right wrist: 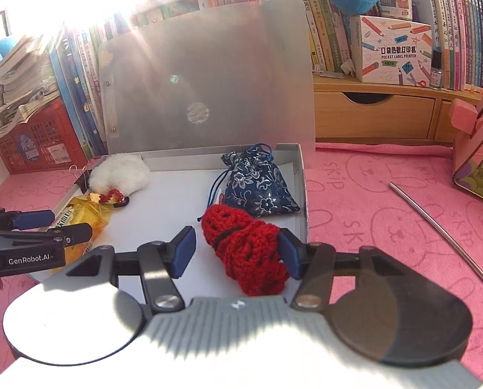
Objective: Organize objects
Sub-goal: 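Open the left tool to drop the bread bag while the right tool releases the crochet piece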
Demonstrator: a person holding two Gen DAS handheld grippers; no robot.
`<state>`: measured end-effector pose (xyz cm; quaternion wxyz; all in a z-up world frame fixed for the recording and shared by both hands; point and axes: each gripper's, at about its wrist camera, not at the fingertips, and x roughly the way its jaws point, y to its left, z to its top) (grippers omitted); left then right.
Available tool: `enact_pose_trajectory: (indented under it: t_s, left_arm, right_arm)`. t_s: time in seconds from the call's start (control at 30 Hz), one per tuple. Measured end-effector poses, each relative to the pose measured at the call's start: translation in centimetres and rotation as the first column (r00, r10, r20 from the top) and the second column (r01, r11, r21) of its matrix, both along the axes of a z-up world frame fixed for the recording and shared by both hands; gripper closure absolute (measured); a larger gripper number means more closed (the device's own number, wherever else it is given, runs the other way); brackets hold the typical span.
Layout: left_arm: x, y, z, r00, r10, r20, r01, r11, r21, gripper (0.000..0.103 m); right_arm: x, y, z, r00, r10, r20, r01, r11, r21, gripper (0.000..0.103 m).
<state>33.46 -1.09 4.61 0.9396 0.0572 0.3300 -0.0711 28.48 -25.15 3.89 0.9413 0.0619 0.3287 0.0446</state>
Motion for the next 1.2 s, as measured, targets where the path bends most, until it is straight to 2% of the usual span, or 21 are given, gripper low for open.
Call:
enact_pose_trajectory:
  t_s: [0.27, 0.47, 0.63, 0.8, 1.2]
  left_arm:
    - [-3.2, 0.6, 2.8, 0.998, -0.042, 0.041, 0.043, 0.999, -0.025, 0.022]
    - [-7.4, 0.5, 3.9, 0.992, -0.106, 0.075, 0.108, 0.994, -0.028, 0.018]
    - [-11.2, 0.2, 3.8, 0.984, -0.15, 0.098, 0.155, 0.987, -0.051, 0.018]
    - [-14.5, -0.2, 3.4, 0.979, -0.171, 0.114, 0.181, 0.98, -0.083, 0.018]
    - [-20.4, -1.4, 1.0, 0.969, -0.215, 0.121, 0.224, 0.972, -0.072, 0.018]
  right_arm:
    - [-3.0, 0.4, 2.3, 0.998, 0.049, 0.05, -0.049, 0.999, 0.005, 0.029]
    - [-6.4, 0.3, 3.3, 0.99, 0.113, 0.089, -0.114, 0.993, 0.014, 0.024]
    - [-9.8, 0.0, 3.6, 0.981, 0.151, 0.125, -0.155, 0.988, 0.021, 0.017]
    - [-12.6, -0.1, 3.0, 0.974, 0.175, 0.142, -0.177, 0.984, 0.004, 0.016]
    - [-18.5, 0.8, 0.1, 0.964, 0.218, 0.153, -0.203, 0.973, -0.108, 0.011]
